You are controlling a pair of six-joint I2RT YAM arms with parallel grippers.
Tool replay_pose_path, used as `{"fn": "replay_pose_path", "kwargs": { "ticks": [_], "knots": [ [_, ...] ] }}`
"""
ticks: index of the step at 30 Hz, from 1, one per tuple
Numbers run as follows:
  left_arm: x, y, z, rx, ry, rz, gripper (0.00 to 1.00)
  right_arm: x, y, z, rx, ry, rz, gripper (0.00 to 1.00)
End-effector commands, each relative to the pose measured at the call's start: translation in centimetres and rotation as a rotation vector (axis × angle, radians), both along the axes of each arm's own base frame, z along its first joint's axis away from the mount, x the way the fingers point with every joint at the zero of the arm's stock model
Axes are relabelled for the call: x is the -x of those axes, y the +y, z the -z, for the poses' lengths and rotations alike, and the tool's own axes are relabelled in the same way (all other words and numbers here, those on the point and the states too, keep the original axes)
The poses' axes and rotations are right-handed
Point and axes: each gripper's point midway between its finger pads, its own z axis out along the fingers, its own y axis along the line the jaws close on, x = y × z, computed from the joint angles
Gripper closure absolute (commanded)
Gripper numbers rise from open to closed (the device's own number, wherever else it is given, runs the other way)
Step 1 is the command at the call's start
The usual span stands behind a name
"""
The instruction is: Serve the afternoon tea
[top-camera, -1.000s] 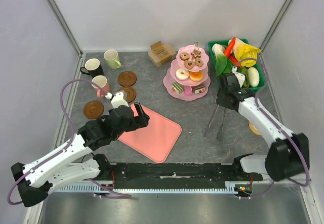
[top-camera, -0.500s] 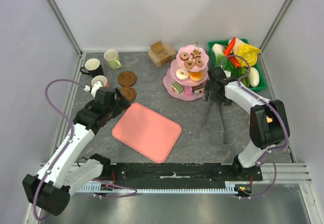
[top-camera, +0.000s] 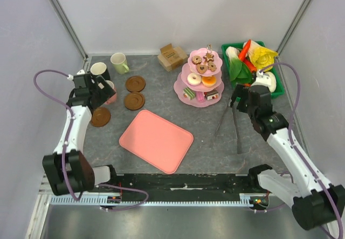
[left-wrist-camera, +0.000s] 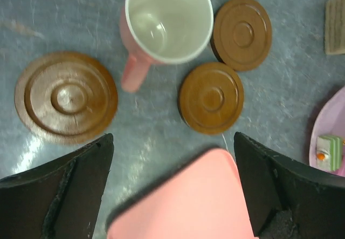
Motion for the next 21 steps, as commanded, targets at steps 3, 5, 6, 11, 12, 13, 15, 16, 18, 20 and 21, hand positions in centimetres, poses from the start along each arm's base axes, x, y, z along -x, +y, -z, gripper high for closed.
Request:
{"fn": "replay_pose_path", "kwargs": {
  "ticks": [3, 5, 6, 11, 12, 13, 15, 16, 18, 20, 21],
  "knots": [
    [-5.3, 2.6, 0.0, -0.111, -0.104, 0.149, 0.02, 0.7, 1.2, -1.1, -0.051, -0.149, -0.094, 0.02],
    [-6.2, 4.0, 1.0, -0.182, -0.131, 0.134, 0.02, 0.7, 0.9, -1.8, -0.053, -0.176, -0.082, 0.02],
    [-6.5, 4.4, 1.6, -0.185, -0.128, 0.139, 0.02, 0.8, 0.9, -2.1, -0.057, -0.186, -0.081, 0.02],
    [-8.6, 5.3, 2.3, -0.233, -0.115, 0.213, 0.07, 1.4, 2.1, -2.9, -0.101, -0.214, -0.148, 0.02],
    [-8.9, 5.4, 2.4, -0.234, -0.108, 0.227, 0.08, 1.5, 2.1, -2.9, -0.105, -0.220, -0.147, 0.02],
    [-9.1, 5.7, 2.9, -0.229, -0.087, 0.234, 0.09, 1.5, 2.0, -2.9, -0.100, -0.222, -0.139, 0.02],
    [-9.3, 5.6, 3.8, -0.224, -0.054, 0.264, 0.13, 1.5, 1.7, -3.1, -0.096, -0.230, -0.123, 0.02],
    [-9.4, 5.6, 4.2, -0.218, -0.042, 0.274, 0.14, 1.5, 1.5, -3.3, -0.096, -0.241, -0.116, 0.02],
    [-9.3, 5.2, 5.0, -0.205, -0.033, 0.303, 0.19, 1.5, 1.5, -3.6, -0.099, -0.258, -0.115, 0.02],
    [-9.2, 4.6, 5.5, -0.194, -0.039, 0.331, 0.26, 1.7, 1.5, -3.7, -0.100, -0.267, -0.119, 0.02],
    [-9.1, 4.6, 5.7, -0.194, -0.039, 0.333, 0.27, 1.7, 1.3, -3.7, -0.099, -0.270, -0.113, 0.02]
  ]
}}
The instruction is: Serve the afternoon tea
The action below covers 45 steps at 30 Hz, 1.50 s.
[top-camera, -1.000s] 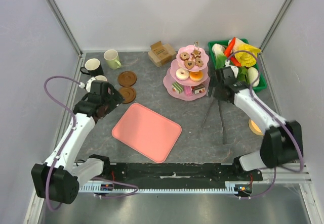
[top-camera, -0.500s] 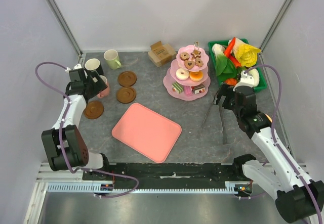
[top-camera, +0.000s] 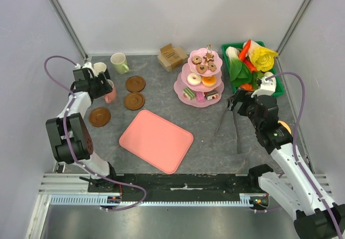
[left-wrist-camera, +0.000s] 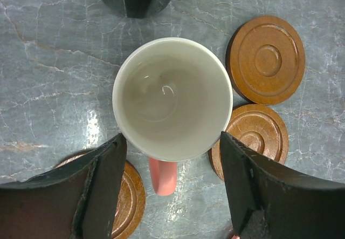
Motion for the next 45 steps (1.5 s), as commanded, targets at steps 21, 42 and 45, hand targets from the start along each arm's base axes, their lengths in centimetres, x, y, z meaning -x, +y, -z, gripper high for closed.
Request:
{"fn": "replay_pose_path", "kwargs": {
  "ticks": [21, 42, 45],
  "knots": [
    [1.1, -0.2, -2.4, -0.098, -0.090, 0.016, 0.23, 0.1, -0.1, -2.0, -0.021, -0.104, -0.004, 0.02],
    [-0.8, 0.0, 1.0, -0.072, -0.022, 0.028, 0.57, 0.1, -0.8, -1.9, -0.005, -0.109, 0.028, 0.02],
    [-1.2, 0.1, 1.4, -0.078, -0.010, 0.037, 0.74, 0.3, -1.1, -2.1, -0.001, -0.117, 0.042, 0.02]
  ]
}}
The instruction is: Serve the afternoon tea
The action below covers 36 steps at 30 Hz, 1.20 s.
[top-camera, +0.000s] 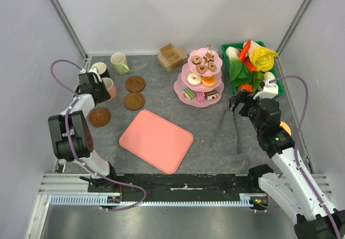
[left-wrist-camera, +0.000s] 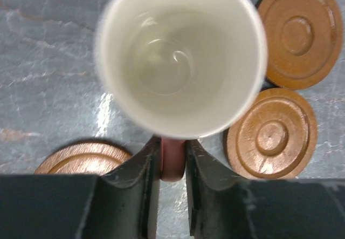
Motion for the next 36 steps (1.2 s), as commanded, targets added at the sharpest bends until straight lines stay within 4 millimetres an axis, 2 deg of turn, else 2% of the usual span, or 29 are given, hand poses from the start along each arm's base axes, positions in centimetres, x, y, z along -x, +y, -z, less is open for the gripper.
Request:
{"fn": "replay_pose_path", "kwargs": {
  "ticks": [1, 3, 4, 5, 9, 12, 14, 19, 20, 25, 28, 30, 33, 36],
  "knots": [
    [-2.6, 0.5, -2.0, -0.039, -0.072, 0.033, 0.78, -0.1, -0.7, -1.2, 0.011, -0.057, 0.029, 0.02],
    [-2.7, 0.3, -2.4, -0.039, -0.073, 0.038, 0.87, -0.1, -0.7, -1.4, 0.008, -0.063, 0.029, 0.02],
    [-2.7, 0.3, -2.8, -0.041, -0.082, 0.037, 0.95, 0.0, -0.7, -1.4, 0.010, -0.063, 0.027, 0.02],
    [-2.6, 0.3, -3.3, -0.046, -0.092, 0.034, 0.98, 0.0, -0.7, -1.5, 0.008, -0.065, 0.024, 0.02],
    [-2.3, -0.5, -7.6, -0.082, -0.183, 0.031, 0.98, 0.1, -0.6, -1.6, 0.005, -0.068, 0.019, 0.02],
    [-2.1, -2.2, -11.0, -0.109, -0.273, 0.057, 0.98, 0.1, -0.6, -1.6, 0.004, -0.069, 0.020, 0.02],
    [-2.2, -3.6, -12.3, -0.126, -0.308, 0.090, 0.98, 0.1, -0.6, -1.7, 0.003, -0.072, 0.019, 0.02],
    [-3.9, -6.6, -11.4, -0.115, -0.285, 0.127, 0.98, 0.1, -0.7, -1.6, 0.007, -0.070, 0.026, 0.02],
    [-4.6, -8.3, -11.4, -0.101, -0.284, 0.156, 0.98, 0.1, -0.7, -1.6, 0.008, -0.069, 0.027, 0.02],
    [-8.4, -10.6, -10.7, -0.083, -0.286, 0.149, 0.98, 0.0, -0.8, -1.4, 0.013, -0.068, 0.031, 0.02],
    [-10.2, -11.4, -9.8, -0.083, -0.267, 0.148, 0.98, -0.1, -0.9, -1.1, 0.020, -0.058, 0.036, 0.02],
    [-11.1, -11.7, -8.4, -0.096, -0.233, 0.149, 0.98, -0.2, -1.0, -1.1, 0.023, -0.057, 0.040, 0.02],
    [-11.5, -11.7, -7.4, -0.104, -0.201, 0.144, 0.98, -0.3, -1.1, -0.9, 0.028, -0.050, 0.045, 0.02],
    [-11.1, -11.8, -7.1, -0.104, -0.189, 0.144, 0.98, -0.4, -1.0, -0.7, 0.030, -0.044, 0.045, 0.02]
  ]
}}
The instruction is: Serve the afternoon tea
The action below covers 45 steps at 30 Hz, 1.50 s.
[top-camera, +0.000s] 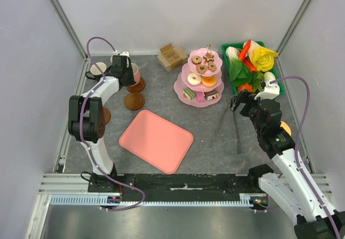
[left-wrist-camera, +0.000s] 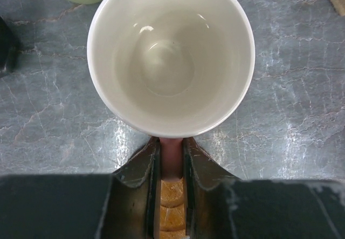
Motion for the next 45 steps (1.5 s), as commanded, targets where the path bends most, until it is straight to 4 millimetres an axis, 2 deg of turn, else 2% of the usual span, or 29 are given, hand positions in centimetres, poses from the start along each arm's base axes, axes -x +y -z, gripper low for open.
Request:
{"fn": "replay_pose_path", "kwargs": {
  "ticks": [1, 3, 9, 10, 12, 14, 19, 21, 24, 29, 33, 40, 42, 45],
  "knots": [
    [-2.4, 0.1, -4.8, 0.017, -0.149, -0.044, 0.98, -0.4, -0.4, -0.6, 0.010, -0.033, 0.019, 0.02],
    [-2.0, 0.0, -4.6, 0.021, -0.143, -0.036, 0.89, -0.5, -0.5, -0.5, 0.012, -0.030, 0.022, 0.02],
    [-1.1, -0.1, -4.0, 0.021, -0.113, -0.019, 0.45, -0.5, -0.4, -0.3, 0.013, -0.025, 0.020, 0.02],
    [-1.0, 0.0, -4.0, 0.016, -0.111, -0.022, 0.40, -0.5, -0.4, -0.4, 0.013, -0.026, 0.020, 0.02],
    [-0.9, 0.2, -4.4, 0.007, -0.111, -0.028, 0.37, -0.4, -0.4, -0.5, 0.010, -0.029, 0.019, 0.02],
    [-0.8, 0.2, -5.5, 0.008, -0.128, -0.029, 0.32, -0.4, -0.4, -0.6, 0.009, -0.033, 0.019, 0.02],
    [-1.0, 1.0, -10.2, 0.029, -0.234, -0.101, 0.16, -0.4, -0.4, -0.6, 0.008, -0.035, 0.018, 0.02],
    [-1.3, 2.0, -11.4, 0.036, -0.252, -0.183, 0.11, -0.4, -0.4, -0.5, 0.011, -0.032, 0.020, 0.02],
    [-2.4, 3.3, -12.1, 0.044, -0.254, -0.272, 0.08, -0.5, -0.5, -0.4, 0.013, -0.026, 0.023, 0.02],
    [-5.0, 4.4, -11.0, 0.029, -0.181, -0.390, 0.08, -0.8, -0.6, 0.2, 0.026, -0.008, 0.037, 0.02],
    [-6.8, 4.5, -8.7, 0.056, -0.123, -0.466, 0.09, -1.0, -1.0, 0.5, 0.038, 0.002, 0.057, 0.02],
    [-9.7, 3.5, -6.9, 0.148, -0.126, -0.517, 0.13, -1.3, -1.3, 1.3, 0.057, 0.027, 0.077, 0.02],
    [-10.0, 3.4, -6.1, 0.160, -0.116, -0.532, 0.13, -1.3, -1.5, 1.4, 0.064, 0.033, 0.085, 0.02],
    [-10.0, 4.2, -4.5, 0.135, -0.099, -0.590, 0.14, -1.2, -1.7, 1.5, 0.067, 0.039, 0.094, 0.02]
  ]
}}
